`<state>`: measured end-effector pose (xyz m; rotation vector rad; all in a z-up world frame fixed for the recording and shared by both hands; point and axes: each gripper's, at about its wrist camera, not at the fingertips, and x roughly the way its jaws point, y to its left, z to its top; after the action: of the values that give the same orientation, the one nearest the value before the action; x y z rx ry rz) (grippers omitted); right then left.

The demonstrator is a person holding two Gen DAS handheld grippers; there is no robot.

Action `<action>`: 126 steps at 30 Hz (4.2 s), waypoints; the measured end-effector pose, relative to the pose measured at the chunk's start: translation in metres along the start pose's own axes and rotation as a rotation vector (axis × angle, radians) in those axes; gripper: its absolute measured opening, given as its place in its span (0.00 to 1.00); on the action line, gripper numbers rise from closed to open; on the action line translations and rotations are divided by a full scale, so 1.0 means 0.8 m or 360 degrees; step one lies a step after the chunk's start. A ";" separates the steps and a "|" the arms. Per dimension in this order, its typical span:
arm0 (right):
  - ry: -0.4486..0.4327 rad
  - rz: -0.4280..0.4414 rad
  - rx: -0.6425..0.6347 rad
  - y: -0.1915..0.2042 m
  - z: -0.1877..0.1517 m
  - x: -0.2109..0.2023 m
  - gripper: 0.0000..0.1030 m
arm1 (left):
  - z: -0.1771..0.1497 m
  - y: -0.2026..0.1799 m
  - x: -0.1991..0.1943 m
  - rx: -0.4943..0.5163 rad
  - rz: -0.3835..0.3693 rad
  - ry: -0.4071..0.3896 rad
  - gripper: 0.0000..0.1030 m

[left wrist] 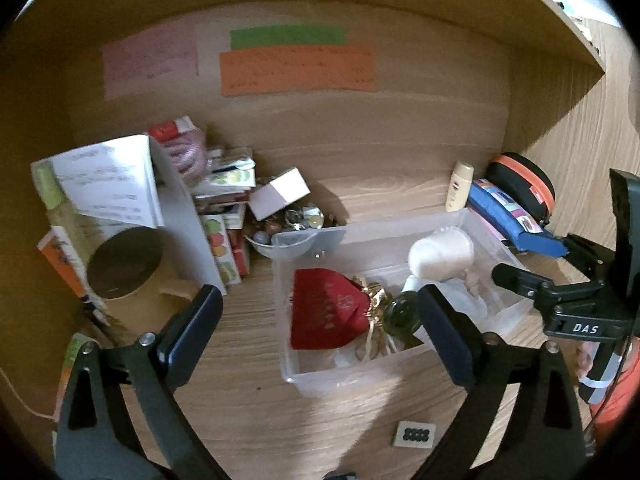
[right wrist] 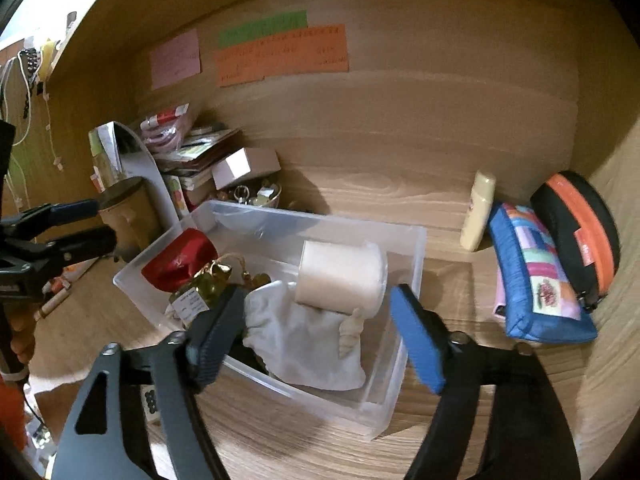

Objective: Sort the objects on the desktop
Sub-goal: 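Open both tools to release the red pouch and seashell into the box, then move the left tool to the blue card pack and the right tool to the domino tile, then grasp the blue card pack with the left tool while the right tool grasps the white domino tile, then carry the card pack and domino tile over the clear box with both tools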

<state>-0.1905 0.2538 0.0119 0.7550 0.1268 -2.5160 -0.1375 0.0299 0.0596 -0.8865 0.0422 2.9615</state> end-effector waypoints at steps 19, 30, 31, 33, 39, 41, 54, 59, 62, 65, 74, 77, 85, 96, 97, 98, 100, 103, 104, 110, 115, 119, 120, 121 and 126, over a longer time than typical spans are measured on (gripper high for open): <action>-0.0066 0.0021 -0.0217 0.079 -0.022 -0.046 0.86 | -0.074 0.034 -0.030 -0.0059 0.0043 0.0119 0.98; 0.0168 0.0209 -0.0389 0.133 -0.068 -0.007 0.83 | -0.134 0.029 -0.030 -0.0046 -0.0031 0.0258 0.98; 0.0198 0.0230 -0.0422 0.140 -0.073 -0.001 0.80 | -0.137 0.028 -0.030 -0.0054 -0.0041 0.0260 0.98; 0.0250 0.0247 -0.0473 0.149 -0.081 0.008 0.72 | -0.143 0.027 -0.030 -0.0069 -0.0056 0.0267 0.98; 0.0380 0.0316 -0.0513 0.157 -0.096 0.029 0.55 | -0.161 0.020 -0.027 -0.0079 -0.0057 0.0291 0.98; 0.0420 0.0334 -0.0507 0.155 -0.097 0.036 0.50 | -0.165 0.017 -0.028 -0.0075 -0.0065 0.0289 0.96; 0.0545 0.0430 -0.0513 0.156 -0.102 0.057 0.32 | -0.174 0.005 -0.013 -0.0065 -0.0122 0.0372 0.71; 0.0545 0.0437 -0.0537 0.160 -0.102 0.056 0.22 | -0.176 0.003 -0.004 -0.0073 -0.0109 0.0422 0.64; 0.0536 0.0463 -0.0513 0.157 -0.100 0.055 0.22 | -0.175 0.002 -0.004 -0.0069 -0.0104 0.0426 0.61; 0.0529 0.0504 -0.0451 0.151 -0.097 0.053 0.22 | -0.175 -0.001 -0.003 -0.0047 -0.0058 0.0430 0.57; 0.0457 0.0573 -0.0374 0.143 -0.091 0.041 0.22 | -0.174 -0.010 -0.005 0.0010 -0.0029 0.0446 0.39; 0.0441 0.0589 -0.0373 0.143 -0.090 0.038 0.22 | -0.174 -0.014 -0.005 0.0021 -0.0035 0.0441 0.32; 0.0417 0.0617 -0.0353 0.139 -0.088 0.032 0.22 | -0.175 -0.017 -0.006 0.0019 -0.0045 0.0439 0.25; 0.0373 0.0574 -0.0290 0.115 -0.081 0.015 0.22 | -0.166 -0.022 -0.010 -0.0034 -0.0100 0.0407 0.25; 0.0368 0.0562 -0.0283 0.111 -0.080 0.013 0.22 | -0.163 -0.022 -0.012 -0.0032 -0.0097 0.0392 0.25; 0.0366 0.0556 -0.0280 0.108 -0.080 0.011 0.22 | -0.160 -0.022 -0.014 -0.0031 -0.0092 0.0374 0.25; 0.0354 0.0534 -0.0270 0.102 -0.078 0.007 0.22 | -0.152 -0.020 -0.017 -0.0035 -0.0100 0.0344 0.25; 0.0327 0.0498 -0.0271 0.095 -0.074 -0.001 0.22 | -0.139 -0.016 -0.022 -0.0044 -0.0105 0.0299 0.25; 0.0317 0.0489 -0.0270 0.093 -0.073 -0.003 0.22 | -0.135 -0.014 -0.023 -0.0048 -0.0115 0.0290 0.25; 0.0254 0.0445 -0.0248 0.082 -0.063 -0.018 0.22 | -0.111 -0.007 -0.027 -0.0065 -0.0137 0.0235 0.25; 0.0209 0.0420 -0.0228 0.072 -0.055 -0.028 0.22 | -0.093 -0.007 -0.029 -0.0053 -0.0154 0.0182 0.25; 0.0173 0.0391 -0.0215 0.063 -0.047 -0.034 0.22 | -0.076 -0.008 -0.029 -0.0040 -0.0180 0.0140 0.25; 0.0164 0.0383 -0.0212 0.060 -0.044 -0.036 0.22 | -0.072 -0.008 -0.028 -0.0036 -0.0184 0.0131 0.25; 0.0157 0.0377 -0.0210 0.059 -0.041 -0.037 0.22 | -0.067 -0.008 -0.027 -0.0033 -0.0193 0.0123 0.25; 0.0123 0.0386 -0.0156 0.046 -0.028 -0.040 0.22 | -0.044 -0.004 -0.014 -0.0032 -0.0238 0.0116 0.25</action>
<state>-0.1384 0.2410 0.0117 0.7789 0.1733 -2.2361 -0.1082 0.0314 0.0362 -0.9547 -0.0490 2.7961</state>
